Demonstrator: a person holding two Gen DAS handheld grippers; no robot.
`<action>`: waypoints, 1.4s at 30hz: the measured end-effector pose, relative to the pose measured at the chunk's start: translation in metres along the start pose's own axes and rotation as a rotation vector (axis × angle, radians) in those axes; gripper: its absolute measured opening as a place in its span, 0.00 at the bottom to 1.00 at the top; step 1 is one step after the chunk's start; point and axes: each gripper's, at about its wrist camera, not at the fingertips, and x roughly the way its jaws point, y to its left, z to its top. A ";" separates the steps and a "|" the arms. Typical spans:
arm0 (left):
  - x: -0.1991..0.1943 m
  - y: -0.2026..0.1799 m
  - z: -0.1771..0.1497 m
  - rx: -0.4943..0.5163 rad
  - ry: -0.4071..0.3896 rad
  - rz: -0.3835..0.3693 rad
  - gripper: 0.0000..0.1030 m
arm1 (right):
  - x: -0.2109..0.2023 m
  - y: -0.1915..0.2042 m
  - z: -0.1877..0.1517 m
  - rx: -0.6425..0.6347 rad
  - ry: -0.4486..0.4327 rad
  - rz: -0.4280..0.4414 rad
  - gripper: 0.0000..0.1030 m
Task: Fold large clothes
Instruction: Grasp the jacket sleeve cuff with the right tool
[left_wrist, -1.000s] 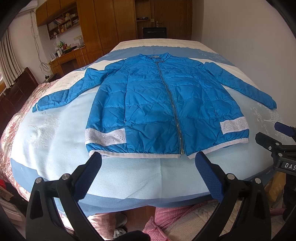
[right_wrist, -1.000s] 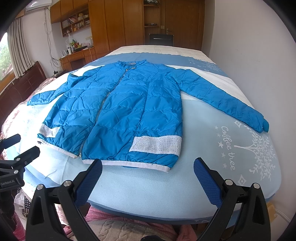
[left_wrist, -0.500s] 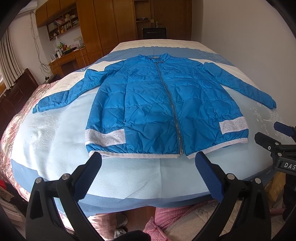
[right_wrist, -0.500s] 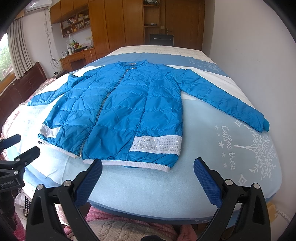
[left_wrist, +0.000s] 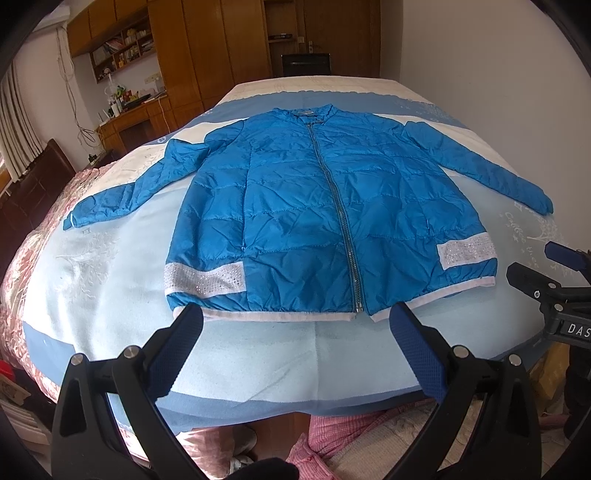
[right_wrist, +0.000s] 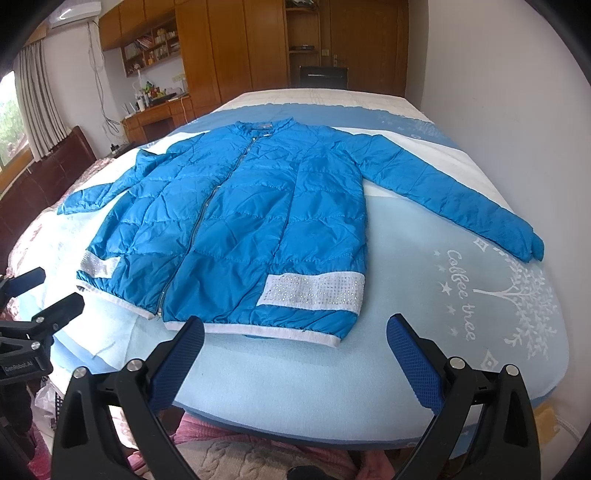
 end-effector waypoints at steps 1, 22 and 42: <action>0.002 -0.001 0.001 0.003 -0.004 -0.002 0.97 | 0.000 -0.006 0.003 0.007 0.003 0.010 0.96; 0.149 -0.090 0.172 0.105 0.149 -0.216 0.97 | 0.064 -0.260 0.075 0.498 0.071 0.016 0.95; 0.280 -0.216 0.287 0.098 0.269 -0.424 0.83 | 0.130 -0.425 0.039 0.892 0.202 0.127 0.95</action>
